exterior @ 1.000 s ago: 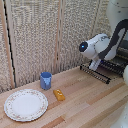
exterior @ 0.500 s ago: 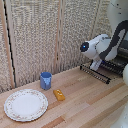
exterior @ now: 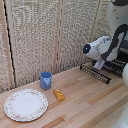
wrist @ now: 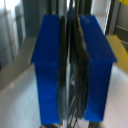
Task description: Please reach out your grabber to the yellow dish. Tenderly grip the yellow dish using your grabber. Set the yellow dish on the baking sheet. Posit your grabber on the rim of the baking sheet carrying the yellow dish. Mindfully slide the baking sheet with the yellow dish into the oven. Let go of your grabber's hold on the baking sheet's edge when it is entirely in the oven.
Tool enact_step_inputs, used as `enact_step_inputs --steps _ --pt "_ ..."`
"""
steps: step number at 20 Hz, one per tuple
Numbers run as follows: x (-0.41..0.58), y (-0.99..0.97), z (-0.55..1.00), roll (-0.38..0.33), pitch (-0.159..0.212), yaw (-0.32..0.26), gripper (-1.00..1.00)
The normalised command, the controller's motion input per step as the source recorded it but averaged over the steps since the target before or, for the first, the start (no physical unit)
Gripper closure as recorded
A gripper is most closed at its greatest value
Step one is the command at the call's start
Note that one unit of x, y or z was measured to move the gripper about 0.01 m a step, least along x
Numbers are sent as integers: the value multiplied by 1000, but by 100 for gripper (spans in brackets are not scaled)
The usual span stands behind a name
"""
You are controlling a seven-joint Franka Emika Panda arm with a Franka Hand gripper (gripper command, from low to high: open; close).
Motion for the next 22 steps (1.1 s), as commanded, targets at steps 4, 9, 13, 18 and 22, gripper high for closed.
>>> enact_step_inputs --steps 4,9,13,18,22 --pt "-119 -506 68 -217 0 77 100" --pt "-18 -190 38 -291 0 85 100" --pt "16 -44 21 -203 0 44 100" --pt "230 151 331 39 22 -1 -100" --pt "338 216 579 161 48 -8 -100"
